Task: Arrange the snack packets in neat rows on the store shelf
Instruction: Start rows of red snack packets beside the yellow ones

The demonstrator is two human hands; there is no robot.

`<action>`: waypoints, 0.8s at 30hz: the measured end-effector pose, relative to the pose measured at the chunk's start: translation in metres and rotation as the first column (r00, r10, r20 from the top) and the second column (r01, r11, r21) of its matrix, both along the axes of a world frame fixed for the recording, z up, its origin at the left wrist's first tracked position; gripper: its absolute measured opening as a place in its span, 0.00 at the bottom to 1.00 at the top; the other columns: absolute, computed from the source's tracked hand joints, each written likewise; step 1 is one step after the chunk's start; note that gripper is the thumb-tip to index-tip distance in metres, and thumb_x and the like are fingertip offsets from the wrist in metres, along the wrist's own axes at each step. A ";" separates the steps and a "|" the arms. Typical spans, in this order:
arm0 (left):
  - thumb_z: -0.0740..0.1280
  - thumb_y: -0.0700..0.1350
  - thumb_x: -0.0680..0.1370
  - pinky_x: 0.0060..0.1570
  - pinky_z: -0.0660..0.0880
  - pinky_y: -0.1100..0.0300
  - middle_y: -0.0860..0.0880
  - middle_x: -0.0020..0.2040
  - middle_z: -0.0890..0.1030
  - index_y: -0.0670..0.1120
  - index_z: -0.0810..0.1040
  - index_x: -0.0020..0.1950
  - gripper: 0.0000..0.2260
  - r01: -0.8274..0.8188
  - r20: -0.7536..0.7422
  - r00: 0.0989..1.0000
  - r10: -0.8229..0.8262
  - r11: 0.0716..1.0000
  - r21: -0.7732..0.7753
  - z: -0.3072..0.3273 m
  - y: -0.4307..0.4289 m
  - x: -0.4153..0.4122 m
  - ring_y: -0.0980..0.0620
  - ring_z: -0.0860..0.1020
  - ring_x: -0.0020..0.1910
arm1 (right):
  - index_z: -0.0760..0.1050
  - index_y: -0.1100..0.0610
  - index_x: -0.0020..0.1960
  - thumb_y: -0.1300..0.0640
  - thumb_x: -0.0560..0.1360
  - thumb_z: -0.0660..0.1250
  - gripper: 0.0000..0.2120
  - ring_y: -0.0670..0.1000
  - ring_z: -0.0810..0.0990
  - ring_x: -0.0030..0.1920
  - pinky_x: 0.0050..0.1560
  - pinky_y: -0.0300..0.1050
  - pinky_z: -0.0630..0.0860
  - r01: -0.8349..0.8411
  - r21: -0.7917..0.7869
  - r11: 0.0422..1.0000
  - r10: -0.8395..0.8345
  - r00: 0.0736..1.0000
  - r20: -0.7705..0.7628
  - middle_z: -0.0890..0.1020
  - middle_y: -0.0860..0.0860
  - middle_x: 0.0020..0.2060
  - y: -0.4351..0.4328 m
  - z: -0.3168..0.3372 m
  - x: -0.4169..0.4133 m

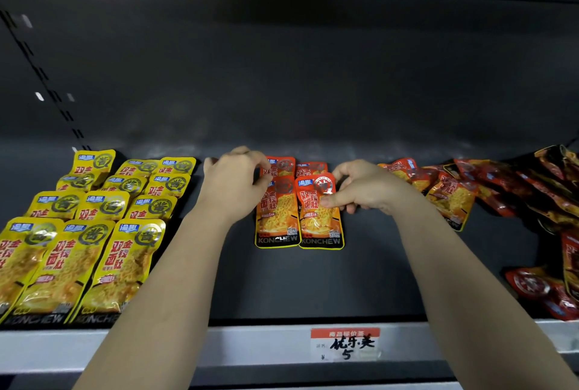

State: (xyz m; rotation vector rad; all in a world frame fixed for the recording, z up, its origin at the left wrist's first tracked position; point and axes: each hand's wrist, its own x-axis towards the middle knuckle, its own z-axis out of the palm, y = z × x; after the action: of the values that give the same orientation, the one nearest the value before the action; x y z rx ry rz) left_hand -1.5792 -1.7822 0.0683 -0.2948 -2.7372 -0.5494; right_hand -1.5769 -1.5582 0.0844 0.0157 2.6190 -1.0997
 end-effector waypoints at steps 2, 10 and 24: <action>0.65 0.50 0.78 0.58 0.63 0.49 0.53 0.53 0.76 0.54 0.78 0.55 0.07 0.001 -0.007 1.000 -0.001 1.000 0.008 0.000 0.000 0.000 0.49 0.76 0.54 | 0.73 0.55 0.52 0.52 0.68 0.78 0.19 0.46 0.76 0.32 0.25 0.35 0.66 0.009 0.018 1.000 -0.009 1.000 -0.008 0.83 0.51 0.41 0.001 -0.002 -0.001; 0.66 0.50 0.78 0.57 0.63 0.49 0.54 0.52 0.76 0.54 0.78 0.54 0.06 0.005 -0.010 1.000 -0.005 1.000 0.001 -0.001 0.001 -0.001 0.49 0.76 0.54 | 0.69 0.55 0.52 0.48 0.69 0.76 0.20 0.47 0.73 0.31 0.27 0.39 0.65 -0.017 -0.016 1.000 0.017 1.000 0.004 0.77 0.50 0.33 0.002 -0.004 -0.004; 0.62 0.51 0.79 0.56 0.61 0.53 0.55 0.56 0.76 0.55 0.75 0.61 0.11 0.135 -0.096 0.982 -0.164 0.958 -0.253 0.009 0.034 0.006 0.50 0.75 0.58 | 0.75 0.50 0.47 0.49 0.73 0.72 0.08 0.47 0.82 0.32 0.31 0.39 0.72 0.066 0.083 0.994 -0.045 0.970 -0.240 0.83 0.50 0.37 0.013 0.002 -0.007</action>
State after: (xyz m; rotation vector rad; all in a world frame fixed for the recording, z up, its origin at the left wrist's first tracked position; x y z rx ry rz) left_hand -1.5734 -1.7479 0.0769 -0.5806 -2.6826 -0.2201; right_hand -1.5840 -1.5448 0.0868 -0.0252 2.8968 -1.0591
